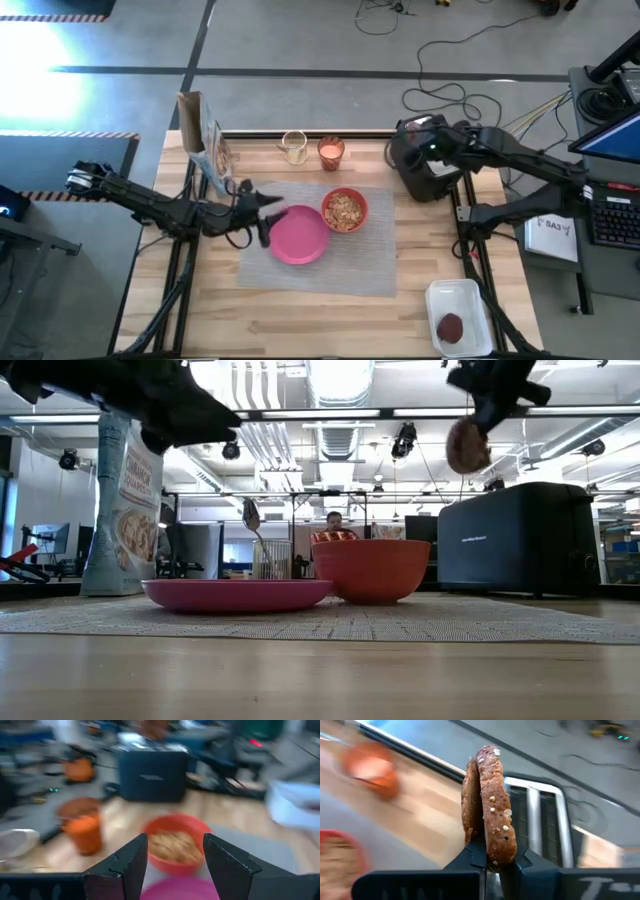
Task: Arrange a breakfast setting
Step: Put the toasted bread on the pink plate
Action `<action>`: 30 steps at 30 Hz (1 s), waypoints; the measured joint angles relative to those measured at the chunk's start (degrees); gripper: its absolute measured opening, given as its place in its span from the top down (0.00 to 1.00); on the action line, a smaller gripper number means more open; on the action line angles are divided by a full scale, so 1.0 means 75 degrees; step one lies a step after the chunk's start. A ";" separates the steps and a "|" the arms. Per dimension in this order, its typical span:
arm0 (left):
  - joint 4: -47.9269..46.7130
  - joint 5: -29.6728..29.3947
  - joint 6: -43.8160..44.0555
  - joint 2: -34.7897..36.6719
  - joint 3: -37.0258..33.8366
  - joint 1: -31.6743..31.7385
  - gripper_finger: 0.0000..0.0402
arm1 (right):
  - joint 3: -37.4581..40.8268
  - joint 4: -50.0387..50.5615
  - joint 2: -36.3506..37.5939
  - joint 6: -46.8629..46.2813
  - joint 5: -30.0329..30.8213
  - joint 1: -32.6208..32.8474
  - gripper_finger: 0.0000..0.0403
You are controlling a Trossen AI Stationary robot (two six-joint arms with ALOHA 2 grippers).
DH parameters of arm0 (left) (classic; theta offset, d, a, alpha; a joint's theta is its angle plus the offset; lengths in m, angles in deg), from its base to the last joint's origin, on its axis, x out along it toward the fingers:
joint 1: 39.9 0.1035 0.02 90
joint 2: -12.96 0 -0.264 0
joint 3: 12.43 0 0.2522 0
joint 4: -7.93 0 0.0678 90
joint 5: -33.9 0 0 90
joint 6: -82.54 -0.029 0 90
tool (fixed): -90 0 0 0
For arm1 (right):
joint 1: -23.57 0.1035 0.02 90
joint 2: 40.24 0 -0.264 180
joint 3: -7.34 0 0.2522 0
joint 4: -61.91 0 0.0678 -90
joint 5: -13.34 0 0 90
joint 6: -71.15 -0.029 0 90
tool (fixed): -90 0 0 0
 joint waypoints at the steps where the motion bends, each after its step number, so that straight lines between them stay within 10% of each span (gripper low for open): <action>1: 0.0092 -0.0379 0.0086 -0.0014 0.0013 0.0000 0.56 | 0.0000 -0.0230 0.0100 0.0142 -0.0239 0.0000 0.97; 17: 0.3603 0.2105 -0.0760 -0.1615 0.0306 0.0081 0.56 | 0.0020 -0.3294 -0.0330 0.2461 -0.5722 0.0577 0.97; 30: 0.4013 0.2289 -0.0855 -0.1882 0.0462 0.0119 0.56 | 0.0023 -0.4427 -0.1322 0.4235 -0.5792 0.2212 0.97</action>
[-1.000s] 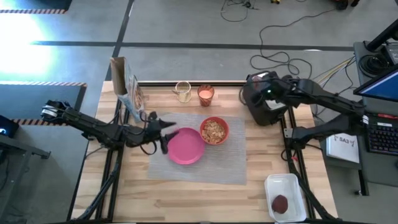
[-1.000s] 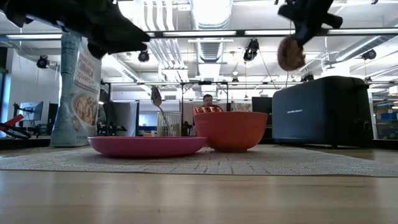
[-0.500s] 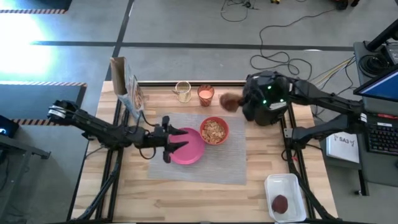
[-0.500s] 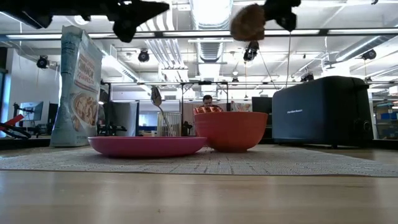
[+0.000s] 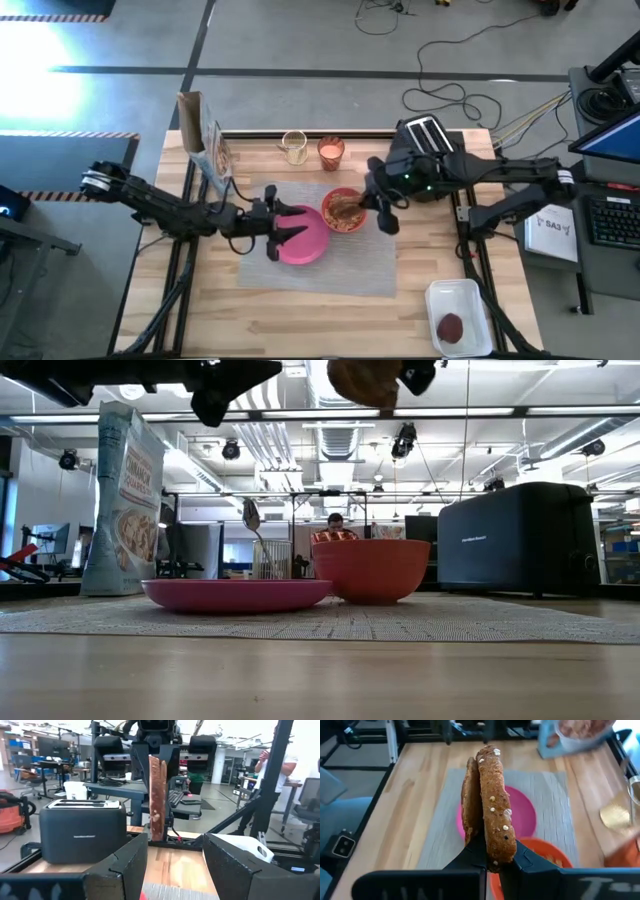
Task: Arrange a breakfast setting
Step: Put the toasted bread on the pink plate
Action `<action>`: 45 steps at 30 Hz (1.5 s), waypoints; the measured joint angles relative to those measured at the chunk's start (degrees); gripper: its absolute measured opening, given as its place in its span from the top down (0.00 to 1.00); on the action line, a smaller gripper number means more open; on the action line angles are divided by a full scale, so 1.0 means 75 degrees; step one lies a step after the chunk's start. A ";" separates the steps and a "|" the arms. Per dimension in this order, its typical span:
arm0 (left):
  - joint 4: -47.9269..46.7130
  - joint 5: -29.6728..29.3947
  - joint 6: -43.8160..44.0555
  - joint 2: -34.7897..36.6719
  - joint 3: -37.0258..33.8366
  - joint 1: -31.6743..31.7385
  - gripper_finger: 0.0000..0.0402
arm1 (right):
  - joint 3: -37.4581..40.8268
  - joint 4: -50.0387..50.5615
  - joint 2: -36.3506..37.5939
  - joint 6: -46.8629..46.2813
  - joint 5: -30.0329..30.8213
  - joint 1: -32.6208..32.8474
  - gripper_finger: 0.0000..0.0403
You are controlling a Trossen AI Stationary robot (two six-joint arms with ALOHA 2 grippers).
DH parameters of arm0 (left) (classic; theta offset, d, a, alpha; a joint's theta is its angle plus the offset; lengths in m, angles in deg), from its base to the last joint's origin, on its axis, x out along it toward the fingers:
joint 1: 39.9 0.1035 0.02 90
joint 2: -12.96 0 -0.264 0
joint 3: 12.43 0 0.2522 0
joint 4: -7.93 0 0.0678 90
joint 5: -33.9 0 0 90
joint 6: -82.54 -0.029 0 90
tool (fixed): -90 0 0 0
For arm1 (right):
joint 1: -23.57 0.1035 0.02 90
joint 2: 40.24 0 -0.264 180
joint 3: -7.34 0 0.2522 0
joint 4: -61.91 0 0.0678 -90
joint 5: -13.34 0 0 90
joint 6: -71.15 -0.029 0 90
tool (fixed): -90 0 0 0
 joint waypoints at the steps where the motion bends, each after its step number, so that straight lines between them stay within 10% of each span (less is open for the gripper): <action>1: -0.0040 0.0008 -0.0015 -0.0004 0.0039 0.0000 0.56 | 0.0000 -0.0105 -0.0047 0.0106 0.0003 0.0066 0.97; 34: -0.1167 -0.1032 -0.1417 -0.1643 0.2510 -0.0064 0.57 | 0.0003 -0.1185 -0.0356 0.0771 -0.0046 0.0757 0.97; 45: -0.1585 -0.0342 -0.1015 -0.1461 0.2496 -0.0076 0.96 | 0.0003 -0.1212 -0.0353 0.0668 -0.0029 0.0755 0.97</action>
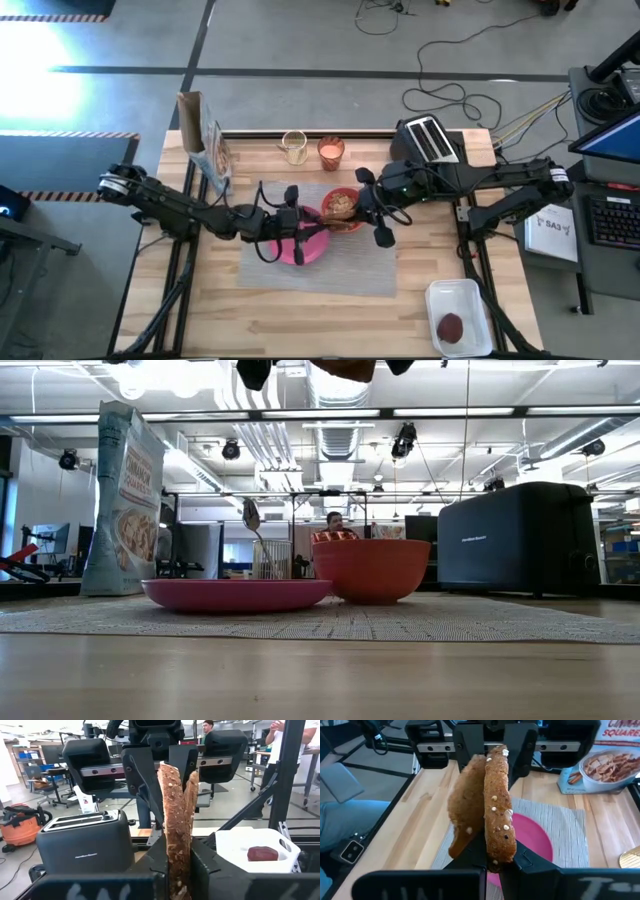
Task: Arrange a breakfast setting
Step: Put the toasted bread on the pink plate
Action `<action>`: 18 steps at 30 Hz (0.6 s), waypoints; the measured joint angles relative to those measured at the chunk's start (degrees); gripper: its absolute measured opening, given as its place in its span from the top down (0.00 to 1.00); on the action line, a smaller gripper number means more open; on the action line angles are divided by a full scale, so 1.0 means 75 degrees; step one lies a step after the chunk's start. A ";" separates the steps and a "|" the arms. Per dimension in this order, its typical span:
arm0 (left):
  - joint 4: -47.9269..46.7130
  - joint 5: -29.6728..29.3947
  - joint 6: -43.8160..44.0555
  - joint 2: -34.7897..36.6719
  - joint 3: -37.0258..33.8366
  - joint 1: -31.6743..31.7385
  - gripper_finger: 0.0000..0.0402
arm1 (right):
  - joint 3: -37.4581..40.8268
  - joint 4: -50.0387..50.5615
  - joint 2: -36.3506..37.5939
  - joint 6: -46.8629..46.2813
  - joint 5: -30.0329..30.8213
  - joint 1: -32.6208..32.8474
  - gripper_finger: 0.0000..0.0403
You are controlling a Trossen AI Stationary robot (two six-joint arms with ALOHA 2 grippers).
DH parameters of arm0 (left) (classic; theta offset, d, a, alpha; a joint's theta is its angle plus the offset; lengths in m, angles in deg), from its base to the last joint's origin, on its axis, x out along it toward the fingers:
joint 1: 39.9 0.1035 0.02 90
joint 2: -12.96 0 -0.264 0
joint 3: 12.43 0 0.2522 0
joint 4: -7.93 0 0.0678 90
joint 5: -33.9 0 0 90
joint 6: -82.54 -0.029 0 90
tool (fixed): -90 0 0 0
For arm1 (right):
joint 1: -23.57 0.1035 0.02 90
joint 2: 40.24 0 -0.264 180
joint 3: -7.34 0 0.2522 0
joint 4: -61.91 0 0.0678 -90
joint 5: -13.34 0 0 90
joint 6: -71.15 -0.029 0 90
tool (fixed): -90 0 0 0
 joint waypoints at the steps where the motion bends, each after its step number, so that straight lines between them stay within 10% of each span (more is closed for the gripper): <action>1: -0.0001 0.0000 -0.0002 0.0000 0.0000 0.0000 0.96 | 0.0000 -0.0003 0.0003 -0.0106 0.0029 0.0000 0.97; 18: -0.0210 -0.0036 -0.0002 0.0057 -0.0015 0.0000 0.96 | 0.0000 0.0322 0.0380 -0.0879 0.0054 0.0000 0.61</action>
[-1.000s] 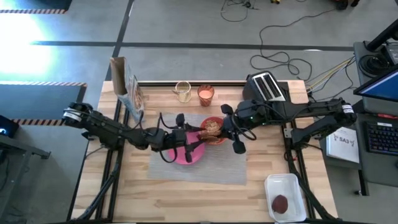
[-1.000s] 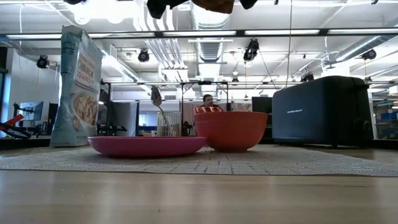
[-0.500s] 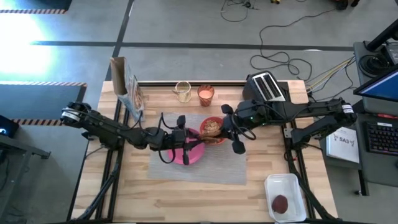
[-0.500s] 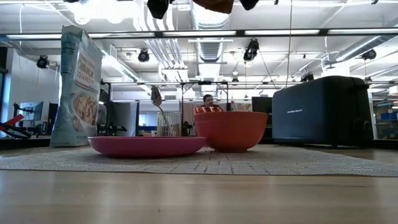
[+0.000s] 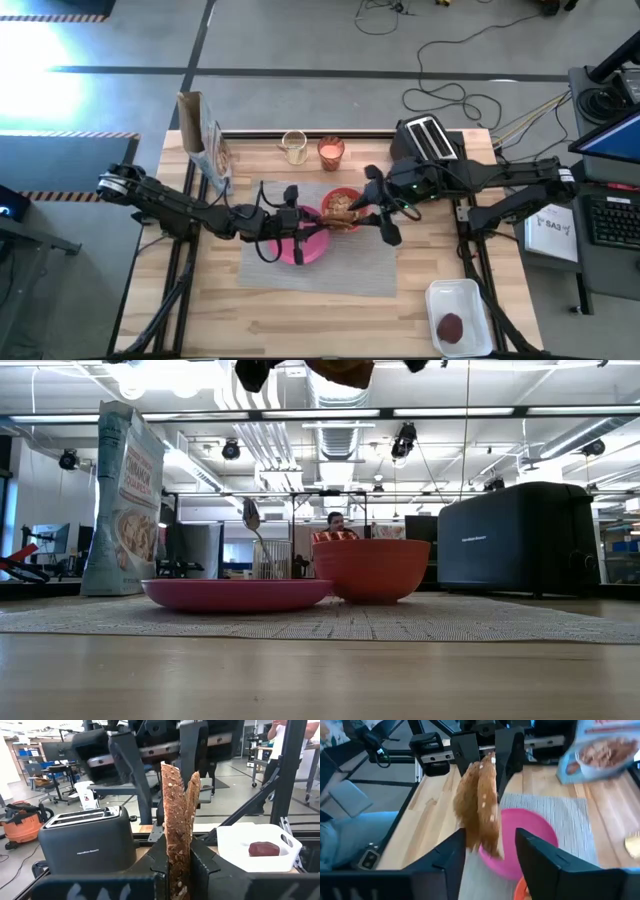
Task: Arrange a breakfast setting
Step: Put the toasted bread on the pink plate
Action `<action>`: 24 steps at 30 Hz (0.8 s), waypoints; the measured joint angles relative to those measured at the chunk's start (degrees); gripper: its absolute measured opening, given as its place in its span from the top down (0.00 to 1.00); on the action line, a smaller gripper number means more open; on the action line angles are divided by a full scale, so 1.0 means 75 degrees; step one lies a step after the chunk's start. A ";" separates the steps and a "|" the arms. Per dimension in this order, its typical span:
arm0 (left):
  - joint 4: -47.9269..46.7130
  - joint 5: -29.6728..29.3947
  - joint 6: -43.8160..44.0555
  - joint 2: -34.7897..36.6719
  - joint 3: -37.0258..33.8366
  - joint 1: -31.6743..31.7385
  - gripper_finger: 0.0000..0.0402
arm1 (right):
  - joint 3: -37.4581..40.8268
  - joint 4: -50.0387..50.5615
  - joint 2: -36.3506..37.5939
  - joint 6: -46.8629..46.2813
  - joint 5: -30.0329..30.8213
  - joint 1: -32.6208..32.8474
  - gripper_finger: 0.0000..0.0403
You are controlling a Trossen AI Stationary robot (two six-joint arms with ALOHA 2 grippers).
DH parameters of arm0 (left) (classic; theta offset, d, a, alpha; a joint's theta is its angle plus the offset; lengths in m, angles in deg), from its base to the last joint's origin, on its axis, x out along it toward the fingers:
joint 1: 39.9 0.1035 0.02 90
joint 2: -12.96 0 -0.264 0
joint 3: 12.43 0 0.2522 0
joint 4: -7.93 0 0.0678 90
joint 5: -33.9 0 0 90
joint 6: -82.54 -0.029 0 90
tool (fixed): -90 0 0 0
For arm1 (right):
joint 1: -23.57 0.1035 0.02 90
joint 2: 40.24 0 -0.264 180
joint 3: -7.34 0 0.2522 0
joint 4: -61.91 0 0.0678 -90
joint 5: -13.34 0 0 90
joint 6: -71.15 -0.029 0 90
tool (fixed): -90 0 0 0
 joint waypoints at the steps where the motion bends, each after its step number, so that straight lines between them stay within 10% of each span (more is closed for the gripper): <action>1: -0.0018 -0.0013 0.0019 0.0002 0.0000 0.0000 0.96 | -0.0031 0.0192 0.0080 -0.0102 0.0000 0.0000 0.59; 11: -0.3917 -0.1306 0.1753 0.0729 0.0000 0.0208 0.96 | -0.0336 0.3257 0.0620 -0.2042 0.1314 -0.0003 0.56; 17: -0.6973 -0.0531 0.4691 0.0834 -0.0003 0.0315 0.95 | 0.0036 0.4527 0.0357 -0.4103 0.1385 0.0003 0.57; 24: -0.7130 0.1503 0.5058 0.0241 -0.0003 0.0315 0.95 | 0.0505 0.5104 0.0059 -0.5249 0.1392 0.0053 0.60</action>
